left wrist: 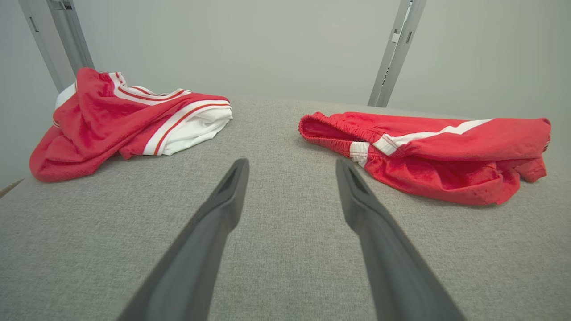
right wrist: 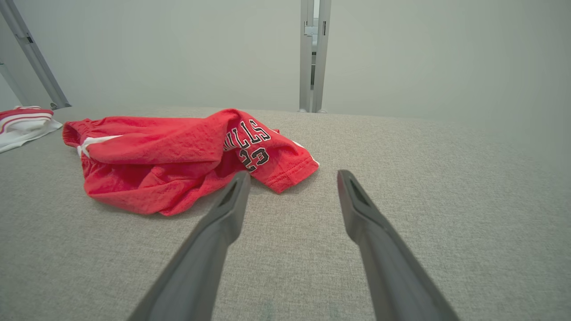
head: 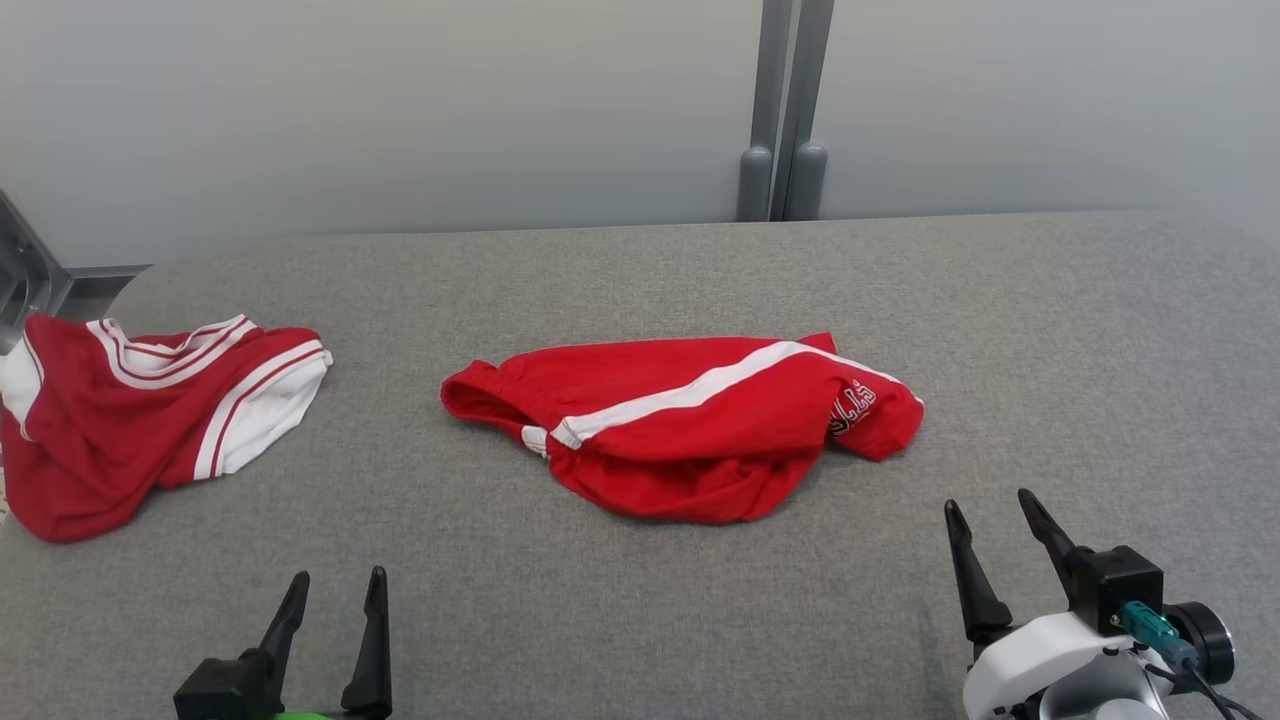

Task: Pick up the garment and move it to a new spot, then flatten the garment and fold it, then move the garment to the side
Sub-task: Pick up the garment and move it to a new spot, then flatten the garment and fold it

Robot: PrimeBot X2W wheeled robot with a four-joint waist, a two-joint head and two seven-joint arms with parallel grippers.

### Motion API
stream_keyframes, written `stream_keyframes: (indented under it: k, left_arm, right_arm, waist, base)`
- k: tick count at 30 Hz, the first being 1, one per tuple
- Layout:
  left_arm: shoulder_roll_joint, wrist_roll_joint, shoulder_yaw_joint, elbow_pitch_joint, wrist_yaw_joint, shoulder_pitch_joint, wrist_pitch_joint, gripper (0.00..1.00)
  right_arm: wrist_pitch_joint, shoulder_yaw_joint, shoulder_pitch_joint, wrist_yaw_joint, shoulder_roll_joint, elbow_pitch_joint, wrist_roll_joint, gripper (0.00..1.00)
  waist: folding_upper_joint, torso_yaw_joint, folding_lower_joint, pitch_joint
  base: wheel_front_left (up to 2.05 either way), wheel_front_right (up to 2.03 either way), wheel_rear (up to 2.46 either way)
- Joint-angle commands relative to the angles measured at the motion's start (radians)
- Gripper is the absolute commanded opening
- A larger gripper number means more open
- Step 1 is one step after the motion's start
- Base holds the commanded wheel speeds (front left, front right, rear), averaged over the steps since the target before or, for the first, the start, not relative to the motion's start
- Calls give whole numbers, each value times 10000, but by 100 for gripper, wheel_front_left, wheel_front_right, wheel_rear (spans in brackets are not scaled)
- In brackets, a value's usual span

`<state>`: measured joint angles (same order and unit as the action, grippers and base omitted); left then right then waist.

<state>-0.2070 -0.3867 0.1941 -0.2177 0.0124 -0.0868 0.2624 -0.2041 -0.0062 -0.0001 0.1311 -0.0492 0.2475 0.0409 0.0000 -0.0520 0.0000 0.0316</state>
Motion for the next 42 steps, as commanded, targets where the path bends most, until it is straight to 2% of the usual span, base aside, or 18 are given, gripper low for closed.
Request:
stream_keyframes:
  k: [1,10,13,18,22,23,29,32,34,37,42]
  left_arm:
    - [-5,-57,-50,-29,36,106,29,100]
    - [132,25,29,-102,150,251,29,100]
    - [260,-189,152,-195,337,399,-111,100]
    - [429,-592,649,-467,784,1148,-1041,100]
    - [699,-1210,1079,-941,1004,2201,-2192,100]
    - [699,-1210,1079,-941,1004,2201,-2192,100]
    - [1002,-1585,1804,-1622,1110,3924,-3490,100]
    - [1081,-1397,2124,-2076,1135,4651,-3781,100]
    - [1072,-1168,2244,-2506,919,5052,-3936,100]
    - [1141,-1034,2340,-3075,774,5542,-4000,100]
    - [1261,-1211,2347,-3725,824,6009,-3779,100]
  right_arm:
    - [-38,10,-2,-6,-24,23,26,100]
    - [43,126,-155,-6,-24,54,333,100]
    - [90,170,-245,-6,-24,50,273,100]
    - [771,60,-679,-6,-72,88,73,100]
    - [1897,128,-1416,-6,-506,122,16,100]
    - [1897,128,-1416,-6,-506,122,16,100]
    - [3047,788,-2738,-8,-1483,70,358,100]
    - [3222,1156,-3354,-8,-1912,171,496,100]
    - [3271,1428,-3721,-6,-2117,297,530,100]
    - [3249,1769,-4219,-8,-2330,530,612,100]
    - [3056,2191,-4802,-8,-2478,970,747,100]
  waist:
    - [0,8,0,-5]
    - [0,30,0,-56]
    - [0,7,0,-91]
    - [0,-44,0,-327]
    - [0,-27,0,-778]
    - [0,-27,0,-778]
    - [0,107,0,-1546]
    - [0,236,0,-1868]
    - [0,336,0,-2044]
    - [0,478,0,-2255]
    - [0,653,0,-2476]
  base:
    - [0,0,0]
    - [0,0,0]
    - [0,0,0]
    - [0,0,0]
    - [0,0,0]
    - [0,0,0]
    - [0,0,0]
    - [0,0,0]
    - [0,0,0]
    - [0,0,0]
    - [0,0,0]
